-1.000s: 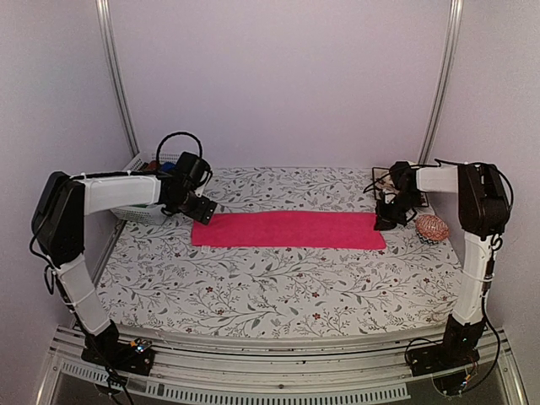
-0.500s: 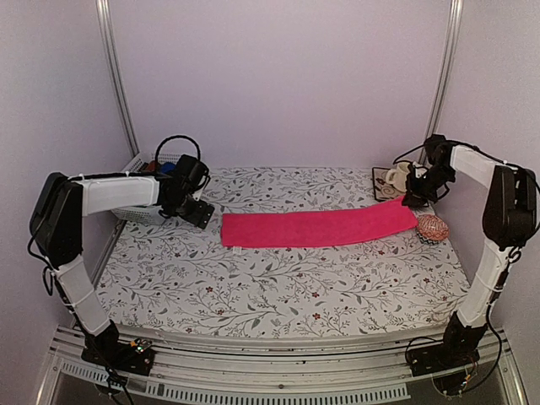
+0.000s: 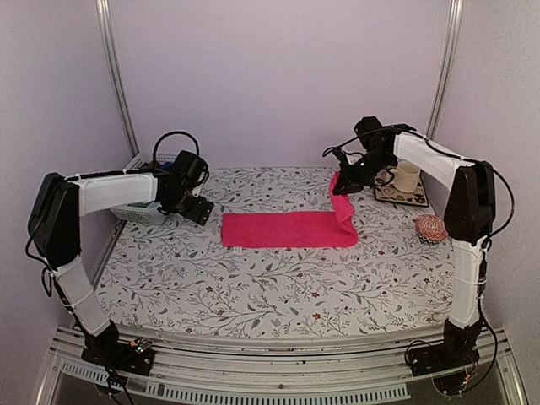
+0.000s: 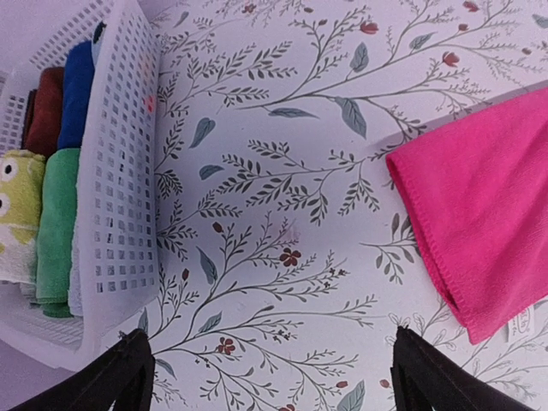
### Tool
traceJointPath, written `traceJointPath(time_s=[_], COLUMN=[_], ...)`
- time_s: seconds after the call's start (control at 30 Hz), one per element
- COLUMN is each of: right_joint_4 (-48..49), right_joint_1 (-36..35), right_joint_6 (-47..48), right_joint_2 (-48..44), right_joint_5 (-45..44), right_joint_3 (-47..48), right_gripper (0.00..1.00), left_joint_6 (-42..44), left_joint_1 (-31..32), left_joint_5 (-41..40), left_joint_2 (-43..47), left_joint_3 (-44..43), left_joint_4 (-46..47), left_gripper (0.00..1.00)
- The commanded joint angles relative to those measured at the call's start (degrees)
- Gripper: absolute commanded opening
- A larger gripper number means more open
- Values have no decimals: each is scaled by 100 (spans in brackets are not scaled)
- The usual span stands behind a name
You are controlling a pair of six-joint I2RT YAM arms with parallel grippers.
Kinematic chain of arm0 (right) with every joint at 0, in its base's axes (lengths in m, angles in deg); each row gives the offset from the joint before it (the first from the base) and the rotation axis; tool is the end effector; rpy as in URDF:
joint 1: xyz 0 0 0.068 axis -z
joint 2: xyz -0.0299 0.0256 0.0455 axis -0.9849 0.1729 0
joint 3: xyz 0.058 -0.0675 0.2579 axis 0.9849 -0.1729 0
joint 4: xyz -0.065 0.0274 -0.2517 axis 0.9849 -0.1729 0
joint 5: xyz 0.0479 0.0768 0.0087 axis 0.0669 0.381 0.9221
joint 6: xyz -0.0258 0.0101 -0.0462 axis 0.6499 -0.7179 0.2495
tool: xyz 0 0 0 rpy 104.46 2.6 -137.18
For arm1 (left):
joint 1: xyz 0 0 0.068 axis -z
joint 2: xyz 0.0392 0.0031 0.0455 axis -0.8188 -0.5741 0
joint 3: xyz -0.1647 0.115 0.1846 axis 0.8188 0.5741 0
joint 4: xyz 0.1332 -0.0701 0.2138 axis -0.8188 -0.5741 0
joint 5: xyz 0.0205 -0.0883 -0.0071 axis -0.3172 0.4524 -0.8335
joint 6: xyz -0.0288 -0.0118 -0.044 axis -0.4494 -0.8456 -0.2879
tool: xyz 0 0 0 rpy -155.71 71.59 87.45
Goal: Roll the towels
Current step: Fold the towel at the center of the board.
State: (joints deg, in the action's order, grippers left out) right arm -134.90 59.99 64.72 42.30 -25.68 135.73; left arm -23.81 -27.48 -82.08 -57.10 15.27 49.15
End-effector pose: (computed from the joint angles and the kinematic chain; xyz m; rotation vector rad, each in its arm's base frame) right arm 0.4163 0.1674 0.2772 -0.4907 2.6683 0.6999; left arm 0.3394 -0.1606 0.2203 0.3922 2.4384 0.3076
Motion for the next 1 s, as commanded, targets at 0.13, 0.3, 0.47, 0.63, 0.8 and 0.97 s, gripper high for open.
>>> traceJointPath(time_s=[0.13, 0.3, 0.47, 0.63, 0.8, 0.97], right_joint_4=[368, 638, 885, 1265, 1629, 1963], right_joint_1=[-879, -1230, -1370, -1486, -1574, -1628], right_joint_6=[-616, -865, -1011, -1102, -1200, -1365], right_joint_2=[882, 1277, 1705, 1845, 1946, 2070], right_joint_5=[374, 351, 360, 494, 665, 857], right_joint_3=[1130, 1506, 1670, 1733, 1733, 1728], right_gripper=[2, 2, 2, 2, 2, 2], left_joint_6=[-70, -185, -202, -160, -141, -166], left_joint_1=[-144, -199, -217, -232, -233, -230], left_joint_5=[142, 127, 228, 256, 291, 330], left_joint_2=[363, 555, 751, 798, 817, 839], left_joint_3=[-229, -130, 93, 152, 188, 253], left_joint_4=[-88, -135, -96, -78, -87, -95], left_gripper=[97, 97, 97, 97, 97, 97])
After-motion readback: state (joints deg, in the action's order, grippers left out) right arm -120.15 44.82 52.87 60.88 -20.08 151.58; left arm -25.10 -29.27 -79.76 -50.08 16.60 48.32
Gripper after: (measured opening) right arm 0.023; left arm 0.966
